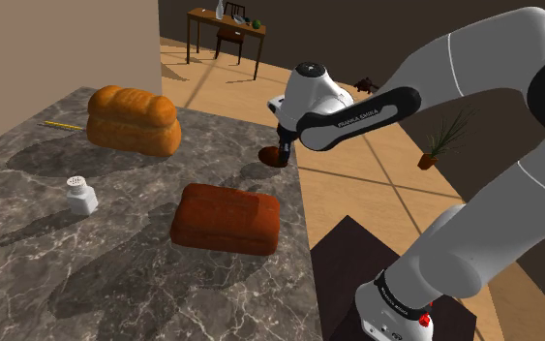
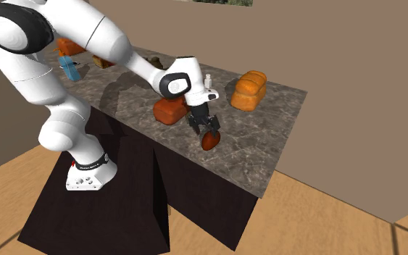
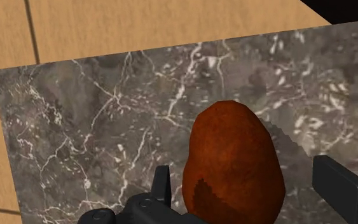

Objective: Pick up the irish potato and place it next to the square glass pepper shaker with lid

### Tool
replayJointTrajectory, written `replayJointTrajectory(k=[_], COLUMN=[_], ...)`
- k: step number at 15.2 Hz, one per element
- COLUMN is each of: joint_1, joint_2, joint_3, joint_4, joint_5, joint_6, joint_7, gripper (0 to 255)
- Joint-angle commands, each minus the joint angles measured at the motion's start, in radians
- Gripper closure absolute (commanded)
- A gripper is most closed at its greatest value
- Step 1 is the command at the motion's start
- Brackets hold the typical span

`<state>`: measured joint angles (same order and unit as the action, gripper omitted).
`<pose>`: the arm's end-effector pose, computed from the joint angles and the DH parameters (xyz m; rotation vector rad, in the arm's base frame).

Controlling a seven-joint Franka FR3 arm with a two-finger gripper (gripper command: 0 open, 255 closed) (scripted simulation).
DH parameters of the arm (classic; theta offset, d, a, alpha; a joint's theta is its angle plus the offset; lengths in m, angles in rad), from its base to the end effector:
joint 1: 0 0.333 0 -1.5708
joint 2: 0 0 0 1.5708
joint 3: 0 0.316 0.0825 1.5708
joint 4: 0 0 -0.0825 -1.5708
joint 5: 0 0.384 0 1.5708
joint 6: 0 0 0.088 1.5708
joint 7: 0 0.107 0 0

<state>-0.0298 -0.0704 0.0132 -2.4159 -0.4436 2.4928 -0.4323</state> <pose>0.4945 -0.0059 0.3511 2.6248 1.0360 0.1070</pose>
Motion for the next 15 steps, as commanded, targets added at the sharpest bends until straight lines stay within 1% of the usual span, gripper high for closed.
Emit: replayJointTrajectory(k=[1, 5, 12, 13, 15], joint_1=[-0.005, -0.014, -0.014, -0.014, -0.014], joint_2=[0.025, 0.069, 0.069, 0.069, 0.069], joint_3=[-0.004, -0.011, -0.011, -0.011, -0.011], joint_4=[-0.002, -0.001, -0.001, -0.001, -0.001], joint_5=[-0.017, -0.044, -0.044, -0.044, -0.044], joint_6=[0.027, 0.071, 0.071, 0.071, 0.071], joint_7=[0.009, 0.027, 0.027, 0.027, 0.027], gripper=[0, 0, 0, 255, 255])
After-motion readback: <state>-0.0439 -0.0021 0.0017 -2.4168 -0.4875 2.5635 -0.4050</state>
